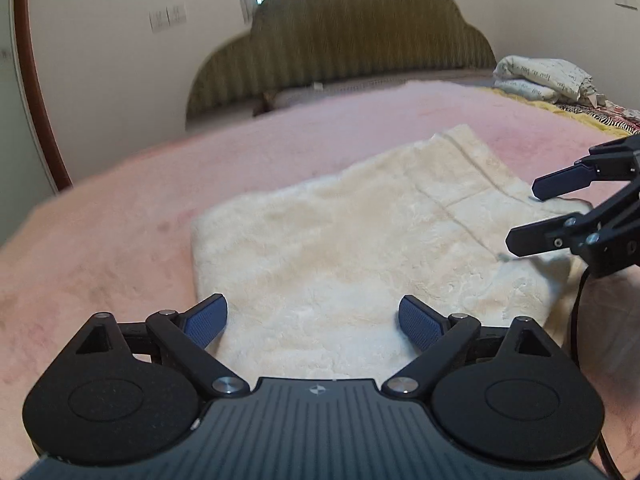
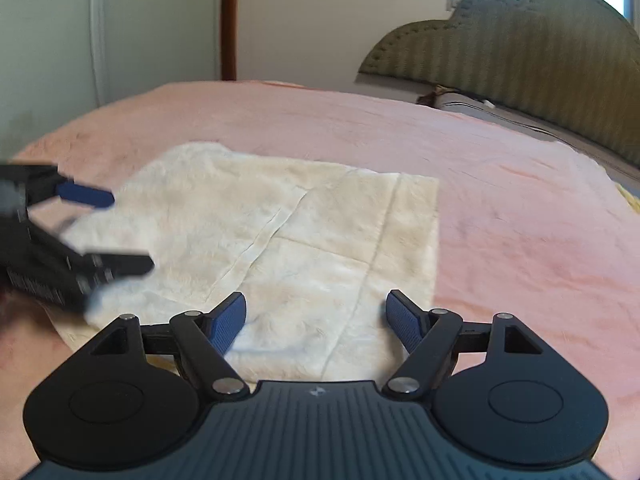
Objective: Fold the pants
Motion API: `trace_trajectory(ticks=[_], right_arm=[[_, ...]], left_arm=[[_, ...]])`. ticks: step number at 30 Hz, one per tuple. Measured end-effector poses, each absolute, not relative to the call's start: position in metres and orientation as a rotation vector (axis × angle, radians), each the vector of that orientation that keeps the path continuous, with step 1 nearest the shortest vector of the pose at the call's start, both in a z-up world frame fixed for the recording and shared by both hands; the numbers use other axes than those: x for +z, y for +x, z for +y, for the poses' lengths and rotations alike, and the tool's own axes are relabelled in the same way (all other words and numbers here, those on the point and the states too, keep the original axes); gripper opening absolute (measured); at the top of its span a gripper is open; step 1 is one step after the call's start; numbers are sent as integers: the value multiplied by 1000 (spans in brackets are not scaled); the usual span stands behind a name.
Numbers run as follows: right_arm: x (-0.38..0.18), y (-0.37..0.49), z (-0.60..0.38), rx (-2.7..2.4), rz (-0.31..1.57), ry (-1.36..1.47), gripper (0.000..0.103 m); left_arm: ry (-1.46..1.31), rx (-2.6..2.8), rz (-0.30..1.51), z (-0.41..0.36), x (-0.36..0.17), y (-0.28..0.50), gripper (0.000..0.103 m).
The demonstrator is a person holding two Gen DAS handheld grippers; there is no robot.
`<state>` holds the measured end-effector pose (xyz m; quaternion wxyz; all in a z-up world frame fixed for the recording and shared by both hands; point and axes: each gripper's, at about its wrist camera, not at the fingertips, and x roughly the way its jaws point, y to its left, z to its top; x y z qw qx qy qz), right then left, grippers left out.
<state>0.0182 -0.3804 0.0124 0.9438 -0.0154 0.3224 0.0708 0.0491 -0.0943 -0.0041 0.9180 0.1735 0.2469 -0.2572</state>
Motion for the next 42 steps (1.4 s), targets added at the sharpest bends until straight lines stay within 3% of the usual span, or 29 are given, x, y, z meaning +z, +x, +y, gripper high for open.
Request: trace_trajectory(ticks=[4, 7, 14, 19, 24, 36, 38, 42], right_arm=[[25, 4, -378, 228, 612, 5, 77], [8, 8, -367, 232, 677, -67, 80], [43, 29, -374, 213, 575, -8, 80], [55, 101, -358, 207, 586, -94, 80], [21, 147, -344, 197, 727, -219, 80], [21, 80, -347, 263, 677, -186, 82], [6, 82, -342, 240, 711, -237, 88], [-2, 78, -351, 229, 683, -147, 92]], left_arm=[[352, -585, 490, -90, -2, 43, 99], [337, -602, 515, -86, -7, 44, 96], [238, -544, 474, -92, 35, 96, 102], [142, -413, 664, -103, 30, 161, 101], [0, -414, 852, -99, 1, 191, 102], [-23, -407, 838, -94, -7, 187, 103], [-9, -399, 834, -96, -6, 185, 103], [5, -390, 828, -97, -5, 184, 103]])
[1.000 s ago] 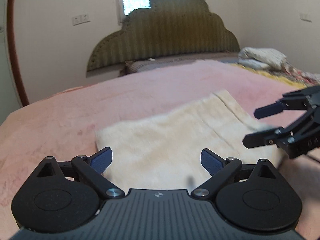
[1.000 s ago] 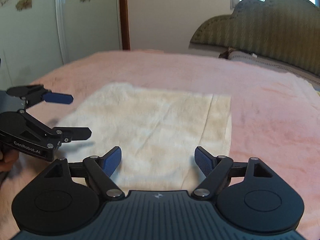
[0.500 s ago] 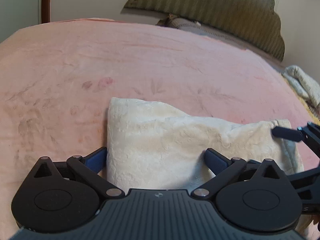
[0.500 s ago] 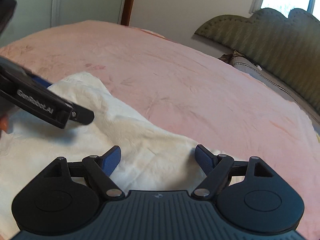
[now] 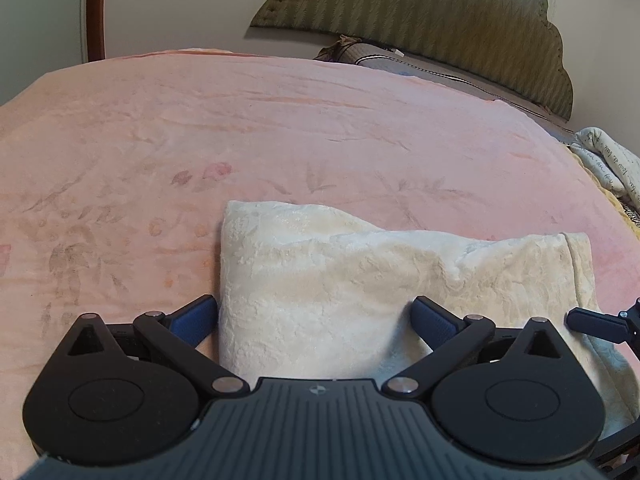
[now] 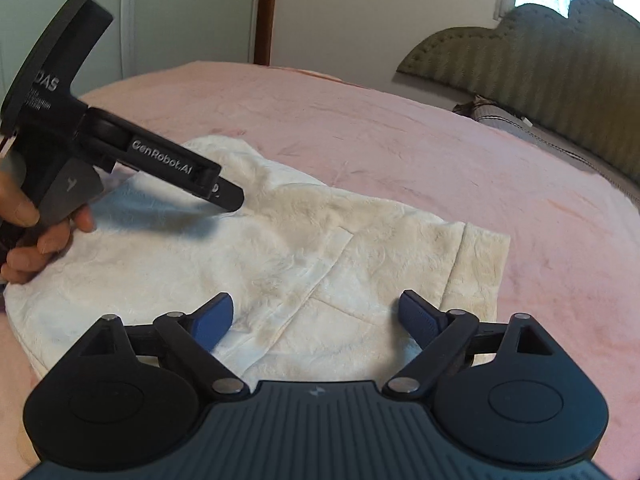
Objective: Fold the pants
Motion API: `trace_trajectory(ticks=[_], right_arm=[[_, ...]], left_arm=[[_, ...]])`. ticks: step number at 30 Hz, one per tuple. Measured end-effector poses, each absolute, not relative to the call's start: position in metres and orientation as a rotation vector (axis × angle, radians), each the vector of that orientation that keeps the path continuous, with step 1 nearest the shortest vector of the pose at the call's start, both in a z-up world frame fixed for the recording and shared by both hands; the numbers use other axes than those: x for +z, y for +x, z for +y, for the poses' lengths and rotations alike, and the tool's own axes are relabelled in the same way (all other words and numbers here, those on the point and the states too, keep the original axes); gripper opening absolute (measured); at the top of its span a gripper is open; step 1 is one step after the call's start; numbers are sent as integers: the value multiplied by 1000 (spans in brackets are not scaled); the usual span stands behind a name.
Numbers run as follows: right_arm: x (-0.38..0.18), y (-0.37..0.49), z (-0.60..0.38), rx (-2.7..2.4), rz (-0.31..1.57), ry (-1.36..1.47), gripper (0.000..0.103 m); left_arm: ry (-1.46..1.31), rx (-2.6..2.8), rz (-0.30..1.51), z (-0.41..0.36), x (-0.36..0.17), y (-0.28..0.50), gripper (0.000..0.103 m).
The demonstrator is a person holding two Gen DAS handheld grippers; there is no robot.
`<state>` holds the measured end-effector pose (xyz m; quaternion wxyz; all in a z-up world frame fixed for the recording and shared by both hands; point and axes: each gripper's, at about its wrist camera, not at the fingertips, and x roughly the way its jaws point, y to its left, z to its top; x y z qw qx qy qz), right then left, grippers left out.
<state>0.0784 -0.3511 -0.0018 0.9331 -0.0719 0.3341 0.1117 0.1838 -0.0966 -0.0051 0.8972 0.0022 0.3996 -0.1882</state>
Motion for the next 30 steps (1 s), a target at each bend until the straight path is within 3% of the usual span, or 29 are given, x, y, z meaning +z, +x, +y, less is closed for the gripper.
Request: trace_trajectory(ticks=[8, 10, 15, 22, 30], right_arm=[[4, 58, -370, 218, 614, -77, 98], [10, 51, -395, 221, 615, 18, 103], [1, 52, -478, 255, 706, 370, 103], [-29, 76, -522, 504, 787, 648, 103], [-40, 123, -511, 739, 786, 742, 103]], left_arm=[[-67, -444, 833, -54, 9, 163, 102], [-173, -555, 882, -30, 4, 163, 102], [-397, -775, 978, 10, -13, 171, 102], [-487, -920, 1013, -1, -28, 177, 102], [-531, -954, 1014, -32, -34, 168, 100]])
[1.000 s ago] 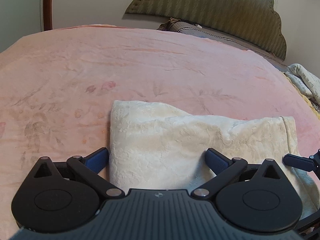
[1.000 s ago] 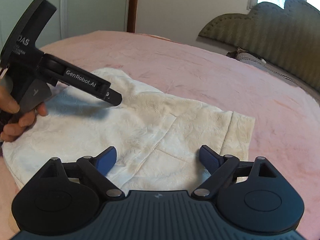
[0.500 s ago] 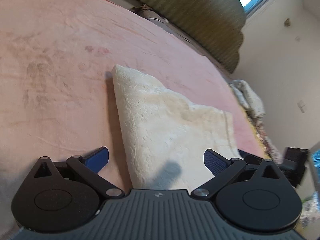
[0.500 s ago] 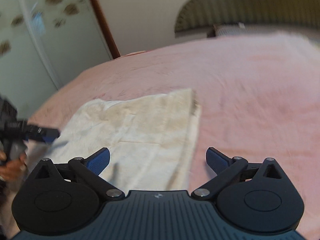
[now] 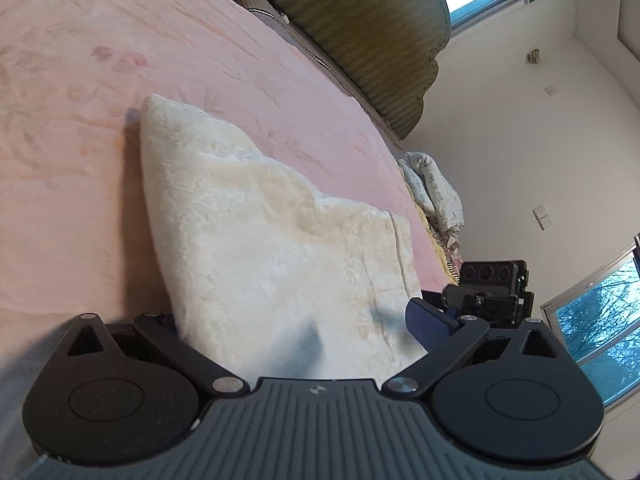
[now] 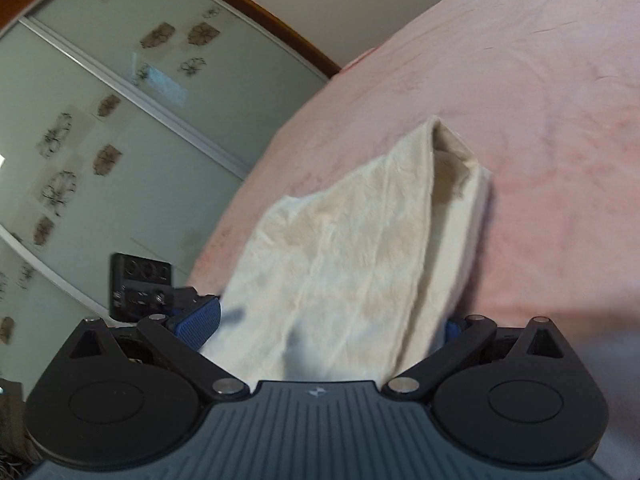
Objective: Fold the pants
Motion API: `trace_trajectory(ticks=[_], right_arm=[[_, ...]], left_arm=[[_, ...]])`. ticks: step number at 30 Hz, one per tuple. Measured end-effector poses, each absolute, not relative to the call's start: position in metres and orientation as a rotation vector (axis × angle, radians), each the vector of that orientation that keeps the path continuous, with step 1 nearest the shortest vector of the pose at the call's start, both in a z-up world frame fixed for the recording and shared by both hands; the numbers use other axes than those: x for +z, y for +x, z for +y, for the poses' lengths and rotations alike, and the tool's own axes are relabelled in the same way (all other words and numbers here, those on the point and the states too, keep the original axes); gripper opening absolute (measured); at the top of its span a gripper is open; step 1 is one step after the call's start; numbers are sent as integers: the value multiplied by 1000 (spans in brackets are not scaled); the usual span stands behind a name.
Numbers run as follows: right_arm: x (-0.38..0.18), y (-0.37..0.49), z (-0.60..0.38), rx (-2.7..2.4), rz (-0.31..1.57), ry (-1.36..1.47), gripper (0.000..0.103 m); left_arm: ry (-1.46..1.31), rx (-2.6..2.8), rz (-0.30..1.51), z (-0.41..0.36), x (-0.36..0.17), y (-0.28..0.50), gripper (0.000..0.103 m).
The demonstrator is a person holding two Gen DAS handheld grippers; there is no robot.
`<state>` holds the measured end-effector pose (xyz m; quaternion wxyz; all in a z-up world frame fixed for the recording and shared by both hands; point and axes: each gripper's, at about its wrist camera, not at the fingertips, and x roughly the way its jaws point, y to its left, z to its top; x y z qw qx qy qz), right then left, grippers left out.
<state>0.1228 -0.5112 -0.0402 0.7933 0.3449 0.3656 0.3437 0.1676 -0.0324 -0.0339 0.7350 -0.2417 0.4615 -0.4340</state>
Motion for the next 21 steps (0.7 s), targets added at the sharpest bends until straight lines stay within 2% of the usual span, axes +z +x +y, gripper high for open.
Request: trace_trajectory(ticks=[3, 4, 5, 6, 7, 8, 10, 14, 21], right_arm=[[-40, 138, -502, 768, 782, 722, 98], [-40, 141, -498, 762, 790, 698, 88], [-40, 141, -496, 741, 802, 675, 67], [-40, 140, -496, 707, 819, 654, 57], [-42, 138, -497, 676, 829, 642, 43], [-43, 135, -499, 663, 829, 651, 39], [-42, 125, -501, 644, 818, 661, 34], [-23, 113, -494, 612, 769, 632, 30], [28, 133, -472, 698, 641, 574, 29]], left_arm=[[-536, -967, 1011, -46, -34, 159, 99], [-534, -968, 1004, -48, -34, 156, 96], [-527, -966, 995, -47, -35, 153, 85], [-509, -955, 989, -47, -34, 152, 76], [-479, -926, 989, -47, -33, 151, 52], [-449, -889, 993, -47, -34, 151, 37], [-443, -861, 982, -43, -34, 152, 30], [-299, -846, 836, -43, -9, 135, 21], [-163, -761, 649, -23, 43, 146, 21]])
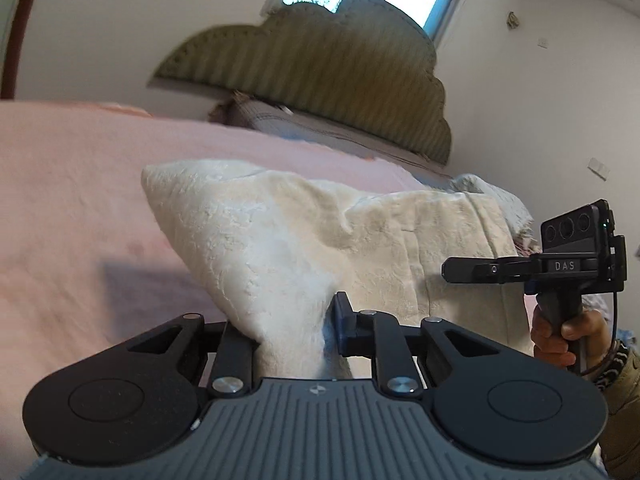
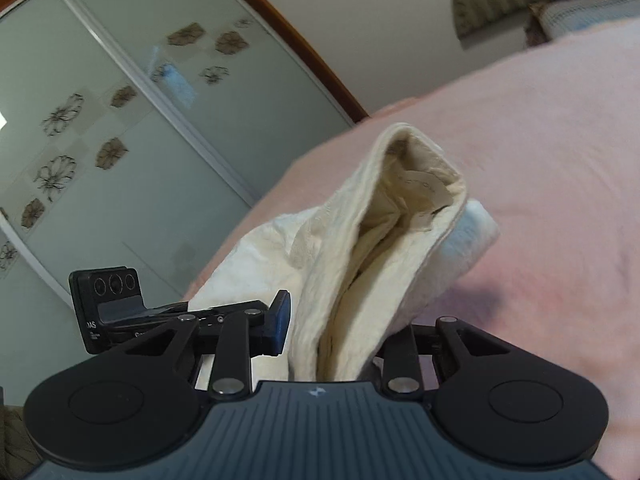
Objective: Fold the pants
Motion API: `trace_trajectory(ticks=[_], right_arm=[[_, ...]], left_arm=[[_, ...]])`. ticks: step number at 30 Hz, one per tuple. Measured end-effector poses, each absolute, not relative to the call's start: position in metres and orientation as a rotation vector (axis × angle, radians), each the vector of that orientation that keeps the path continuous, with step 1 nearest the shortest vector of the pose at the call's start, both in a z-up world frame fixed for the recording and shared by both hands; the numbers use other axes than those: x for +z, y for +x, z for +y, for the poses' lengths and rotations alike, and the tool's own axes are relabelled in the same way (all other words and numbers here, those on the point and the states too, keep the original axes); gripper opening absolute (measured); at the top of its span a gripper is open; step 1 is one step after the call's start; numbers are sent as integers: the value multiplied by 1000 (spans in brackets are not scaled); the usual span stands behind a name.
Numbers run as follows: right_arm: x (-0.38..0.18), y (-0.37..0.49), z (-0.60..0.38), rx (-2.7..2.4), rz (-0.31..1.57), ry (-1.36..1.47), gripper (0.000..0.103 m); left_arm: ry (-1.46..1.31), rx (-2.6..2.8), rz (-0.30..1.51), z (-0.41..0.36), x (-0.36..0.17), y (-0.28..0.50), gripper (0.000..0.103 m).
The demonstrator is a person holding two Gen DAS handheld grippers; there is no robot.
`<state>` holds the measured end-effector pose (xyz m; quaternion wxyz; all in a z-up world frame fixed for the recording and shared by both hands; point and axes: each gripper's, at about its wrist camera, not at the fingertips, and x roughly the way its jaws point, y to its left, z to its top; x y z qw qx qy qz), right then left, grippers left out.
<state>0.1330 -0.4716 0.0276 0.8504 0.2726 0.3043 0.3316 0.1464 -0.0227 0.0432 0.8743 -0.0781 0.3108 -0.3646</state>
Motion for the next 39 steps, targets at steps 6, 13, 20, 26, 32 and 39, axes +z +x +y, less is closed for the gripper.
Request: trace_trajectory(ticks=[6, 13, 20, 26, 32, 39], right_arm=[[27, 203, -445, 645, 623, 584, 29], [-21, 255, -416, 427, 815, 496, 48], [-6, 199, -444, 317, 754, 399, 71], [26, 131, -401, 287, 623, 225, 74], [35, 86, -333, 371, 618, 146, 88], [46, 31, -285, 369, 625, -14, 95]], left_arm=[[-121, -626, 658, -8, 55, 204, 26], [-124, -523, 792, 10, 5, 245, 60], [-138, -360, 732, 52, 25, 213, 75], [-163, -292, 717, 58, 48, 147, 93], [-24, -296, 751, 23, 47, 90, 98], [97, -324, 808, 11, 35, 53, 98]])
